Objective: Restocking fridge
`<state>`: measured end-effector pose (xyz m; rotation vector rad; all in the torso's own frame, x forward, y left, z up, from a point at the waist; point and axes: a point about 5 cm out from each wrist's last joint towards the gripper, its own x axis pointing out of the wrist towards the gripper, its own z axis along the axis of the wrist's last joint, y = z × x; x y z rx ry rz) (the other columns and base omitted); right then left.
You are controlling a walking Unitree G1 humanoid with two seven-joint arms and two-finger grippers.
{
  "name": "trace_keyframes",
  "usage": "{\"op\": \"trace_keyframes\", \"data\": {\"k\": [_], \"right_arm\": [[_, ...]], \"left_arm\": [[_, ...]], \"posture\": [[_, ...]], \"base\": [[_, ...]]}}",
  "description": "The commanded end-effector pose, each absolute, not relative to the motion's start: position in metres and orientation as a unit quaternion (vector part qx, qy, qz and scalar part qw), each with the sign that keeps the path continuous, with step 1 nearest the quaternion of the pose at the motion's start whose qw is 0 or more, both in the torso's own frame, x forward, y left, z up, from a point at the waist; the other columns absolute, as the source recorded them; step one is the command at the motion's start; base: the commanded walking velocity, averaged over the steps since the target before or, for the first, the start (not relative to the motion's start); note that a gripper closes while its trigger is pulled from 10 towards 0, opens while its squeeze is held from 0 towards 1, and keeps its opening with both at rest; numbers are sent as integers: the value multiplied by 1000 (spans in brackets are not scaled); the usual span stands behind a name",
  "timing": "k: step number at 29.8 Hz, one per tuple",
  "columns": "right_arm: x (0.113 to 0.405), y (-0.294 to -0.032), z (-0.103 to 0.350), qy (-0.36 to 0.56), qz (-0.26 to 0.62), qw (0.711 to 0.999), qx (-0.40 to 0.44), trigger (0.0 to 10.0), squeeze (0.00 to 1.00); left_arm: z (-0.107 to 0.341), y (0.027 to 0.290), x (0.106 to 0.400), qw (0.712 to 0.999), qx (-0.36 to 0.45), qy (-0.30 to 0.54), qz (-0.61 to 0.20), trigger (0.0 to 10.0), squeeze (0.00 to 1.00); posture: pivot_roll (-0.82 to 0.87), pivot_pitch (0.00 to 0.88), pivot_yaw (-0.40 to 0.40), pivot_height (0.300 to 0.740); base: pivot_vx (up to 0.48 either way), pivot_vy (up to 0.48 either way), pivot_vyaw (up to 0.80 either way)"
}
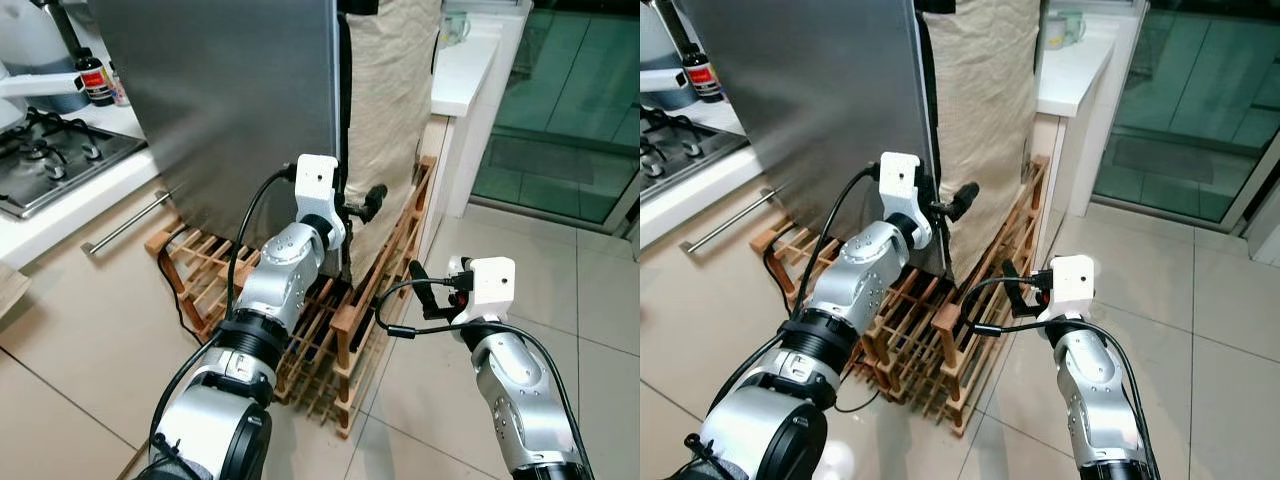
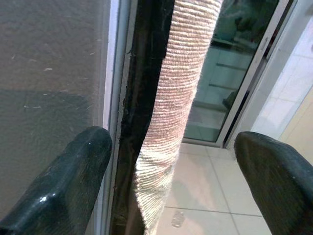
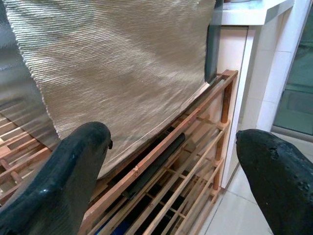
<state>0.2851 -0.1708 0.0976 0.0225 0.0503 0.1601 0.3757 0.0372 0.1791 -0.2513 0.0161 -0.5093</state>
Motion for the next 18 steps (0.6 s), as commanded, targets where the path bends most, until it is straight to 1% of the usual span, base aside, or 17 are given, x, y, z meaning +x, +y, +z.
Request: {"op": "trace_keyframes", "data": {"k": [1,2,3,4,8,10,11,12,14,15,16,17,18], "right_arm": [[284,-170,101,22,83,996,16,10000,43],[284,-171,101,24,84,996,15,10000,39],[284,-171,101,24,84,996,15,10000,39],[283,-173,100,27,86,996,14,10000,43],[282,-171,98,35,96,995,13,10000,43],[281,-171,97,35,98,994,12,10000,47],[281,-170,97,35,98,994,12,10000,43],[281,-170,97,35,98,994,12,10000,43],[281,-170,97,36,98,994,12,10000,43],[281,-170,97,36,98,994,12,10000,43],[280,-170,95,40,99,994,11,10000,39],[278,-171,94,44,99,994,10,10000,39],[278,-171,94,44,99,994,10,10000,39]], "left_arm": [[195,32,378,953,-130,-20,-271,10000,0],[199,21,375,943,-122,-26,-309,10000,0],[199,21,375,943,-122,-26,-309,10000,0],[202,10,373,933,-117,-30,-340,10000,0],[208,-11,367,914,-105,-32,-391,10000,0],[214,-22,364,903,-113,-36,-413,10000,0],[219,-30,360,893,-121,-40,-432,10000,0],[219,-30,360,893,-121,-40,-432,10000,0],[226,-46,353,874,-132,-49,-466,10000,0],[226,-46,353,874,-132,-49,-466,10000,0],[230,-60,343,848,-148,-53,-506,10000,0],[232,-66,337,833,-158,-54,-527,10000,0],[232,-66,337,833,-158,-54,-527,10000,0]], "posture": [[-248,0,110,740],[-249,0,108,740],[-249,0,108,740],[-251,0,107,740],[-258,0,109,740],[-264,0,112,740],[-270,0,115,740],[-270,0,115,740],[-281,0,118,740],[-281,0,118,740],[-285,0,117,740],[-286,0,115,740],[-286,0,115,740]], "base": [[0,0,0],[0,0,0],[0,0,0],[0,0,0],[0,0,0],[0,0,0],[0,0,0],[0,0,0],[0,0,0],[0,0,0],[0,0,0],[0,0,0],[0,0,0]]}}
